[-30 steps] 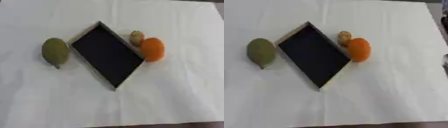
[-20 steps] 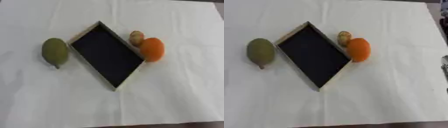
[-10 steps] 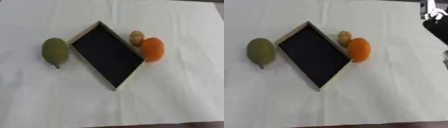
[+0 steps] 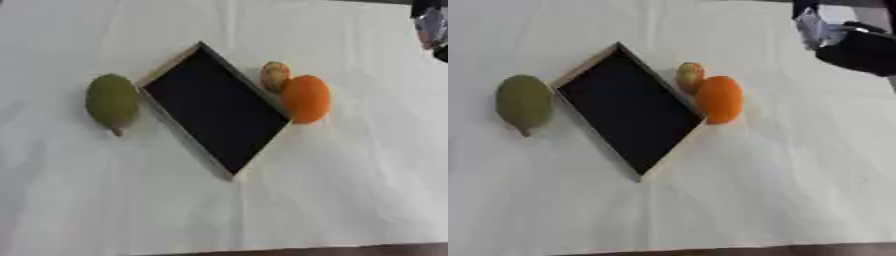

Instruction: Pick up objects on the table and place them in the box.

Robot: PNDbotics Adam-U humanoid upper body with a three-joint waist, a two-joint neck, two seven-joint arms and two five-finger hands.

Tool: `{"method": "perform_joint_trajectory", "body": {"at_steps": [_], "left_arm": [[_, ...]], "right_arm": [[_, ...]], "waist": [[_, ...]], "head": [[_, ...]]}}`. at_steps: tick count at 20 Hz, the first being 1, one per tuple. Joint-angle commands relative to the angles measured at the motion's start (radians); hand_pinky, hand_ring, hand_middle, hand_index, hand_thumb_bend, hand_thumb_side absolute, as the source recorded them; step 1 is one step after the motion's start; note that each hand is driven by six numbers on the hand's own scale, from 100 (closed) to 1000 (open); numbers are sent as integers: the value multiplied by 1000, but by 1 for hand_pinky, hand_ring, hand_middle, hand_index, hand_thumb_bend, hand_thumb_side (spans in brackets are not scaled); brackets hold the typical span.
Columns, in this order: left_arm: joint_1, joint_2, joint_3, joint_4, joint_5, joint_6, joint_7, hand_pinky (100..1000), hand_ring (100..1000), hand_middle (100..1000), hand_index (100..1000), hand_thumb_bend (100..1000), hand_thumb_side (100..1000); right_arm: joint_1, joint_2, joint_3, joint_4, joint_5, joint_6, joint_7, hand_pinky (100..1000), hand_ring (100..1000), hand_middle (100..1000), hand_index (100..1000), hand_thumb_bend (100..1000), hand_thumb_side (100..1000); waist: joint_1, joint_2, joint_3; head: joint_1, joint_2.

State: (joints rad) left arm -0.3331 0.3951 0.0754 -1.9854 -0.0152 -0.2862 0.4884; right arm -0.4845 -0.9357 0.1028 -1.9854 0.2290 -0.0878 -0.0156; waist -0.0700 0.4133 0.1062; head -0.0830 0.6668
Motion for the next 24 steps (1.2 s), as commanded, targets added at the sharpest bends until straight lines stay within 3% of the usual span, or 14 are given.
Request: {"method": "perform_joint_trajectory", "body": {"at_steps": [1, 10, 17, 24], "left_arm": [[-4, 21, -3, -15, 6, 0, -8, 679, 692, 742, 820, 323, 625], [-4, 23, -9, -15, 13, 4, -15, 678, 693, 744, 820, 318, 626], [-8, 23, -14, -15, 17, 6, -19, 678, 695, 744, 820, 318, 626], [-11, 22, -18, -15, 21, 8, -24, 678, 695, 745, 819, 310, 627]], "right_arm": [[-12, -84, 32, -15, 36, 7, 50, 878, 779, 743, 845, 100, 404], [-6, -174, 87, -15, 36, 6, 214, 882, 799, 762, 856, 100, 483], [-26, -190, 129, -15, 51, 2, 309, 885, 814, 784, 864, 100, 535], [-48, -193, 169, -15, 67, 69, 331, 884, 817, 807, 880, 100, 518]], "waist": [[3, -27, 2], [-2, -29, 8], [-2, -29, 13], [-4, -28, 19]], "head": [[-4, 1], [-7, 1], [-10, 3], [-15, 2]]}}
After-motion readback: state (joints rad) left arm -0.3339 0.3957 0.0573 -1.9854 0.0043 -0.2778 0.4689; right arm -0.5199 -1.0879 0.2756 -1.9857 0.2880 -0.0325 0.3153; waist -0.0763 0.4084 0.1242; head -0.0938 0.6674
